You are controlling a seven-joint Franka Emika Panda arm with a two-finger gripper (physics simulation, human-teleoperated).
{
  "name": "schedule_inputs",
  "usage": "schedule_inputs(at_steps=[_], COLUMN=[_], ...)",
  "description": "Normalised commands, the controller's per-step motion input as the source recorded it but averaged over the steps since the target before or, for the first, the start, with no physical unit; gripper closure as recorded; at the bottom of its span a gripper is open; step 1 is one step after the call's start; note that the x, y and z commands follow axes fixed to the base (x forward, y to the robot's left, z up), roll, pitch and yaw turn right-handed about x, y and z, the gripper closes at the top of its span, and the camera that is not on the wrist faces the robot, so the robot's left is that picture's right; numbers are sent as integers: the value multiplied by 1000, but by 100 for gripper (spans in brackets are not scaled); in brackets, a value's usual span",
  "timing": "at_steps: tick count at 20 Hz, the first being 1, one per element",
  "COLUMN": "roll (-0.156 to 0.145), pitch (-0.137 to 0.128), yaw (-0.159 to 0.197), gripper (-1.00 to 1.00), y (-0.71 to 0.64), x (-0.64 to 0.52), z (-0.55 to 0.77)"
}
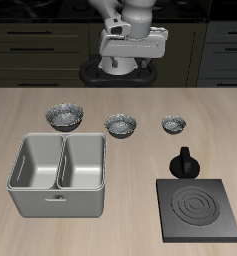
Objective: Place the medium-sized bowl inside the right compartment of the bowl drainer
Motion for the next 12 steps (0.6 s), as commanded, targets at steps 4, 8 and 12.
schedule_inputs(at_steps=[4,8,12], roll=[11,11,25], pitch=[-5,13,24], yaw=[0,-2,-33], gripper=[-100,-100,-100], y=[71,102,77], x=[91,91,115], z=[-219,-232,-353])
